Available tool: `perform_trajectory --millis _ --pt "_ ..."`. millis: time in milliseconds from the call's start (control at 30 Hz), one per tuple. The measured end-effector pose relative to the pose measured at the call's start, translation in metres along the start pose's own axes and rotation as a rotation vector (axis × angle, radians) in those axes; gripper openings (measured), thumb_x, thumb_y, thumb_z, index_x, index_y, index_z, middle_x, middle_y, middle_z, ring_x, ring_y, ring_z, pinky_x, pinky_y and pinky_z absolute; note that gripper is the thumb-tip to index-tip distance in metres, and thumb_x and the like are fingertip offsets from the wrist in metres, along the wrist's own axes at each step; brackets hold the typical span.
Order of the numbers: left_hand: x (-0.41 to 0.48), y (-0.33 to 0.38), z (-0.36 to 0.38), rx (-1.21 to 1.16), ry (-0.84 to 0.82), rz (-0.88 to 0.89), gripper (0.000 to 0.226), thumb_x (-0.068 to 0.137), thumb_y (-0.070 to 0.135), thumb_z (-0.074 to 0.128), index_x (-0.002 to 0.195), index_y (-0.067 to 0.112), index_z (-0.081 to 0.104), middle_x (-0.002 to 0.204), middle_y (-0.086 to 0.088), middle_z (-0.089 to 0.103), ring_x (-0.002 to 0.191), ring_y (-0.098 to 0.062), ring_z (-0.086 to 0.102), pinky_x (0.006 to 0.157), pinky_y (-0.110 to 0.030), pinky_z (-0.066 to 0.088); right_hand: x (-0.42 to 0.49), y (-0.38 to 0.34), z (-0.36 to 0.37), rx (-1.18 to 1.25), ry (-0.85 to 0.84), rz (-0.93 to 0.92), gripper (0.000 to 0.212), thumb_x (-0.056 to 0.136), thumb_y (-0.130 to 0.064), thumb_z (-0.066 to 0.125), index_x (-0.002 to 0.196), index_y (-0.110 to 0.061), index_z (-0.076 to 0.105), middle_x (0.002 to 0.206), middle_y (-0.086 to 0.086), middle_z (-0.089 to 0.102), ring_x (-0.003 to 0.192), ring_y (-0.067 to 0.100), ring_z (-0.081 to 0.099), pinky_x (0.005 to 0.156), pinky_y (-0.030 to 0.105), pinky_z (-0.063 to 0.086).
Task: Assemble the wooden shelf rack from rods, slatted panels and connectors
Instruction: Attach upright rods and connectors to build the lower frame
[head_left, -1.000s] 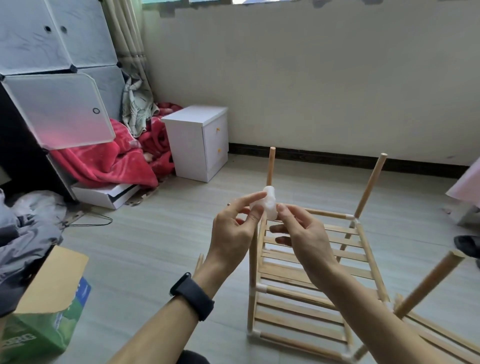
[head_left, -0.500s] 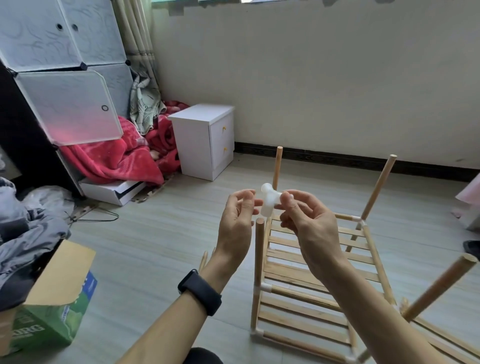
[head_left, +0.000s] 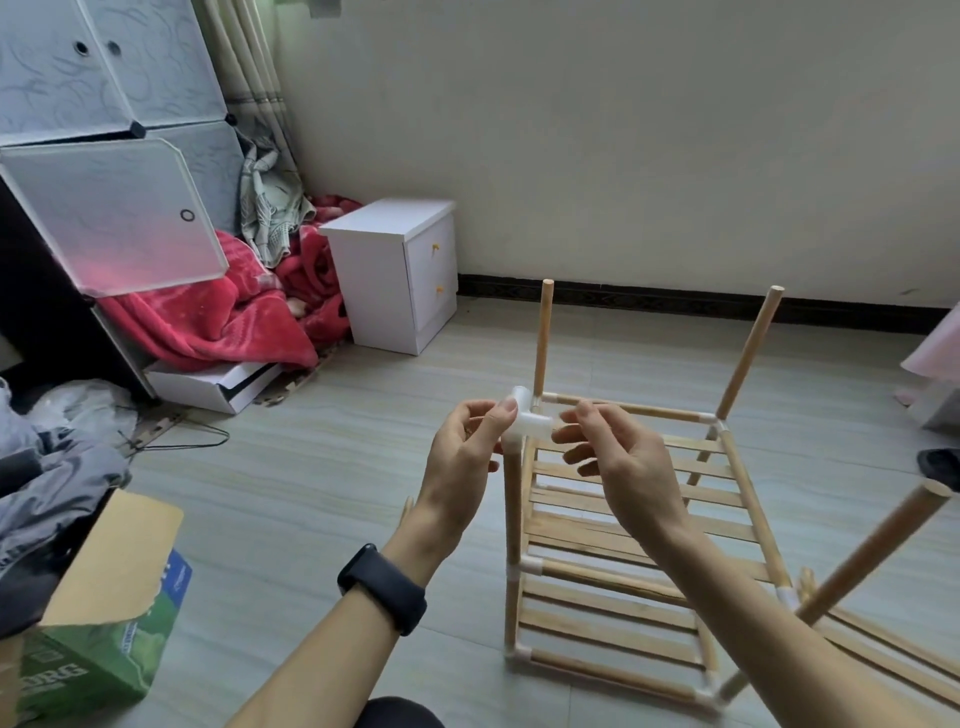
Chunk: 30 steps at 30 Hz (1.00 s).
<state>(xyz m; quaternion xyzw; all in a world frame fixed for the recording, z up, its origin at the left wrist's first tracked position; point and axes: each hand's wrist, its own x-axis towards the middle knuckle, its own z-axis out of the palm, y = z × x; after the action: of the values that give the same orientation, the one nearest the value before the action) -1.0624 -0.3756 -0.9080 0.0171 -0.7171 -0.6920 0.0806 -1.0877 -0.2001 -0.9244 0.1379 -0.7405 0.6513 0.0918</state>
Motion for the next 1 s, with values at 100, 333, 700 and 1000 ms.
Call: perform_trajectory --millis 100,333,700,1000 --pt "0.001 -0.004 0.001 -0.004 -0.074 0.021 0.049 0.083 0.066 0.054 0.128 0.045 0.055 0.109 0.009 0.069 0.1 -0.014 0.07 0.086 -0.031 0.054 -0.009 0.056 -0.012 -0.438 -0.126 0.187 0.037 0.098 -0.06 0.05 0.119 -0.031 0.06 0.117 -0.009 0.068 0.116 0.019 0.064 0.082 0.019 0.053" --pt "0.004 -0.002 0.008 0.038 -0.179 0.076 0.039 0.094 0.052 0.039 0.128 0.037 0.05 0.105 0.0 0.075 0.091 -0.017 0.072 0.075 -0.019 0.051 -0.043 0.157 -0.014 -1.252 -0.731 0.315 0.095 0.087 -0.078 0.046 0.156 -0.048 -0.012 0.167 0.001 -0.026 0.154 0.034 -0.021 0.119 0.068 -0.002" --pt "0.012 -0.01 0.005 -0.098 -0.216 0.059 0.037 0.092 0.043 0.051 0.126 0.027 0.051 0.113 -0.014 0.068 0.087 -0.025 0.074 0.079 -0.019 0.054 -0.046 0.173 -0.012 -1.248 -0.664 0.316 0.076 0.102 -0.056 0.039 0.153 -0.048 -0.018 0.17 0.002 -0.012 0.156 0.033 -0.014 0.117 0.07 0.001" --pt "0.016 -0.014 -0.003 -0.089 -0.238 0.1 0.043 0.097 0.051 0.044 0.135 0.034 0.053 0.128 -0.012 0.063 0.1 -0.023 0.072 0.086 -0.026 0.056 -0.041 0.15 0.001 -1.32 -0.677 0.281 0.086 0.104 -0.011 0.042 0.156 -0.042 -0.019 0.17 0.005 -0.01 0.155 0.042 -0.005 0.118 0.072 0.007"
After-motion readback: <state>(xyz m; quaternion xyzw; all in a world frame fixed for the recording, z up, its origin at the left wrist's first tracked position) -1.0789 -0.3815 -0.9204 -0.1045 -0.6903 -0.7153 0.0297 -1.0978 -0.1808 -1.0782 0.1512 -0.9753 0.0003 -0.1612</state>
